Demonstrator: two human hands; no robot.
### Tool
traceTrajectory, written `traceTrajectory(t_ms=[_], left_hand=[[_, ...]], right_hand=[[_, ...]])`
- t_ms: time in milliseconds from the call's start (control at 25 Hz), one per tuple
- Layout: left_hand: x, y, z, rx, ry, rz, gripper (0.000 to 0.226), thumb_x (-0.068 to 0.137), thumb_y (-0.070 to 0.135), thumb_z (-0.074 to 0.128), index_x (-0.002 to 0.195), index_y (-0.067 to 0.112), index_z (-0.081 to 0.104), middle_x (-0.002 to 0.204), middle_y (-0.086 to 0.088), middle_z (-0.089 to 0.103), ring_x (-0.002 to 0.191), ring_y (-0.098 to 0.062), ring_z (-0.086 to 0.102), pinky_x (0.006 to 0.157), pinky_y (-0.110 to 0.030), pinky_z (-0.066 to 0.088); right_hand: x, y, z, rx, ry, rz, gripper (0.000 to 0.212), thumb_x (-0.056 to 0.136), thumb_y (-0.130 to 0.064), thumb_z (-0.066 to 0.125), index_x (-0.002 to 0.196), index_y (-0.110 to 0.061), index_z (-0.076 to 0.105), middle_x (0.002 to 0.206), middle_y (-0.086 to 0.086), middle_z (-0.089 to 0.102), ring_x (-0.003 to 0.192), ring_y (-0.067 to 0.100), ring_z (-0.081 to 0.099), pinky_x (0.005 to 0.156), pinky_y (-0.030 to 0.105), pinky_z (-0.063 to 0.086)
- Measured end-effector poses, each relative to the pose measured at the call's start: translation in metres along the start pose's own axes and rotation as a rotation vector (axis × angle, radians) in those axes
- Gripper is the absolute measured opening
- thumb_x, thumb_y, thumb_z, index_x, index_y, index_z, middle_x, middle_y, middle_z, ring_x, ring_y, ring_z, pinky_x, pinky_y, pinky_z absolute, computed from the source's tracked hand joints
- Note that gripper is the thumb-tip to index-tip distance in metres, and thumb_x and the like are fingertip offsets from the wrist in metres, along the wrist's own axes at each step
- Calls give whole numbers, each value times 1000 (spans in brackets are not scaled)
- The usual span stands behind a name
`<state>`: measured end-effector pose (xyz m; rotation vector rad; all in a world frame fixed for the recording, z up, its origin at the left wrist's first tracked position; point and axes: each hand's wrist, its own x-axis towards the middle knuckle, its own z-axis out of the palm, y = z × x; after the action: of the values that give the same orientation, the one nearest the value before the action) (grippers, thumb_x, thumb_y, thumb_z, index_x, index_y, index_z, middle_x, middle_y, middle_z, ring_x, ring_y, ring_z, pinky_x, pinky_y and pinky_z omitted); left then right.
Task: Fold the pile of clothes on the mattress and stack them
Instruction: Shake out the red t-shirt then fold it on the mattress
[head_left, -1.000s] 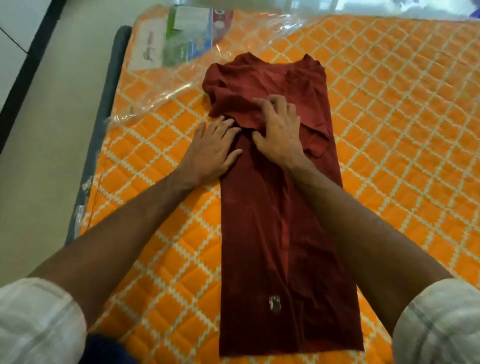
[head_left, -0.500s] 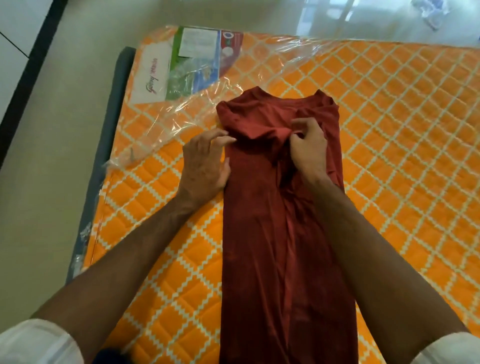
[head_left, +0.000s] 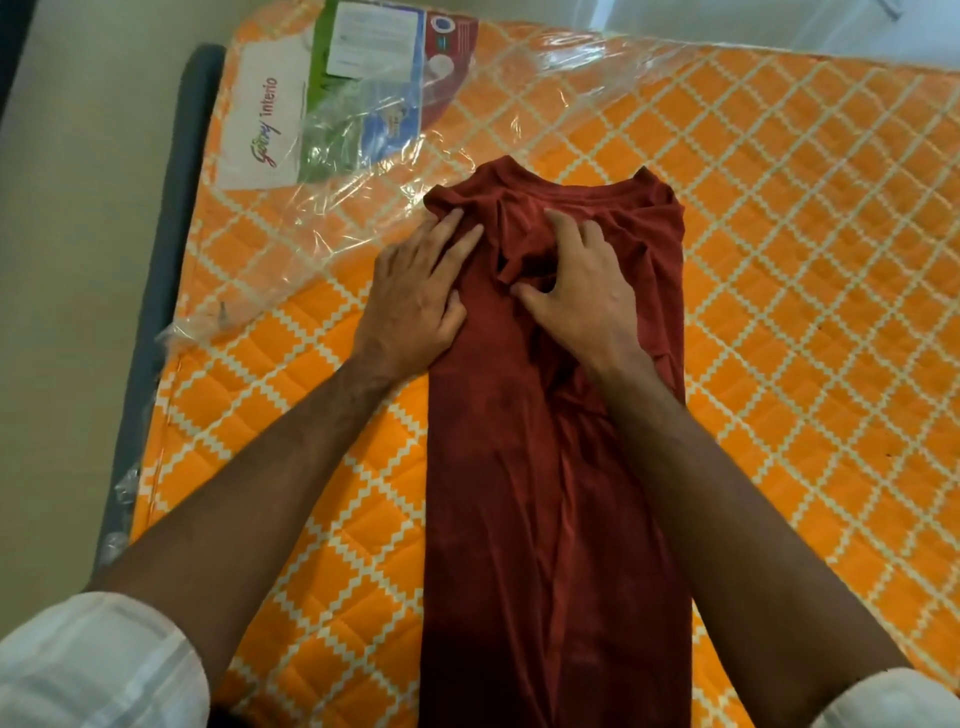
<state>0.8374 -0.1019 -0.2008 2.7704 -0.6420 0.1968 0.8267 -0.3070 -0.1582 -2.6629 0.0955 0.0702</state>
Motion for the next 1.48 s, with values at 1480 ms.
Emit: traceTrajectory(t_ms=[1480], left_hand=[[1,-1,1,50,-32,68,55,97,28,43,151,15,41,163,-9,27,155,-24,14,120,-54,19]], right_hand=[[88,-48,-10,50,-226,-141,28,90,-48,66,105,-24,64,103,-9,65,96,12,59,91,40,48]])
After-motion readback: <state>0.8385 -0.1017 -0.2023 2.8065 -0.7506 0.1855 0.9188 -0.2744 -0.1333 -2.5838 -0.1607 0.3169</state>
